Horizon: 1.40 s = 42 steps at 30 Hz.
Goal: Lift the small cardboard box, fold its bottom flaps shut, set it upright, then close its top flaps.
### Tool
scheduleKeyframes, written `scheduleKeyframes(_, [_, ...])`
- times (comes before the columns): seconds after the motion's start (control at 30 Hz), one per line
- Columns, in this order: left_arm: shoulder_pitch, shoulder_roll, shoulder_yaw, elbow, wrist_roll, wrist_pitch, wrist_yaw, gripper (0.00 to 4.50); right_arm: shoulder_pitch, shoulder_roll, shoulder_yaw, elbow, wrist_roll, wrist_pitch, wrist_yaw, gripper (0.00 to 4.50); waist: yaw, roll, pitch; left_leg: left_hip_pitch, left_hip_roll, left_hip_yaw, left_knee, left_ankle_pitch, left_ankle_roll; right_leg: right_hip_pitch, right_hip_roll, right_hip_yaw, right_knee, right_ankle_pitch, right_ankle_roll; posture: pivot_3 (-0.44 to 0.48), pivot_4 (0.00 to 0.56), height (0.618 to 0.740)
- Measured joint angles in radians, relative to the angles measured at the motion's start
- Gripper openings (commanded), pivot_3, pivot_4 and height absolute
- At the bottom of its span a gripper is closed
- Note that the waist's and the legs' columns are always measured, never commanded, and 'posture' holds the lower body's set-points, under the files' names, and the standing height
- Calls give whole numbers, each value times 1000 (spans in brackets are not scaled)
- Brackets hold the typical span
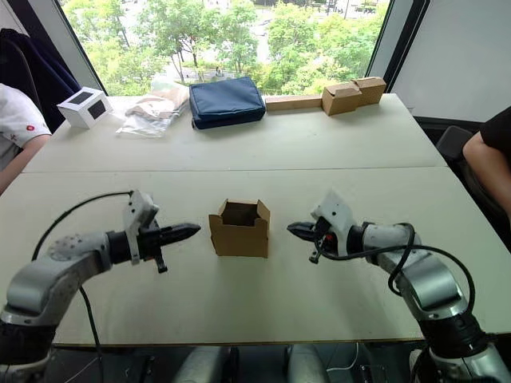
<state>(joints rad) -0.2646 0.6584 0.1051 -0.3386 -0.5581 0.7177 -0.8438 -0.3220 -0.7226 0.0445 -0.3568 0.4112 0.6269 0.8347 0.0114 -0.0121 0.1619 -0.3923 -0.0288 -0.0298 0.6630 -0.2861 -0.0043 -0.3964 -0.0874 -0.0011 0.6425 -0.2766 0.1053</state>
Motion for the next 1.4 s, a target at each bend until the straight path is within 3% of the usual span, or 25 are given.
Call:
scheduleKeyframes(0.4, [-124, -14, -91, 120, 8, -54, -86, 13, -86, 77, 73, 18, 17, 15, 26, 0, -3, 0, 0, 0, 0, 0, -1, 0, 0, -1, 0, 0, 0, 0, 0, 0, 150, 737])
scheduleKeyframes(0.87, [-114, -55, -208, 161, 97, -130, -104, 13, -88, 135, 145, 38, -21, -2, 19, 0, -2, 0, 0, 0, 0, 0, -1, 0, 0, -1, 0, 0, 0, 0, 0, 0, 150, 737])
scheduleKeyframes(1.4, [-112, -93, -210, 180, 134, -177, -91, 13, -95, 165, 180, 109, -73, -41, 19, 0, -2, 0, 0, 0, 0, 0, -1, 0, 0, -1, 0, 0, 0, 0, 0, 0, 150, 737])
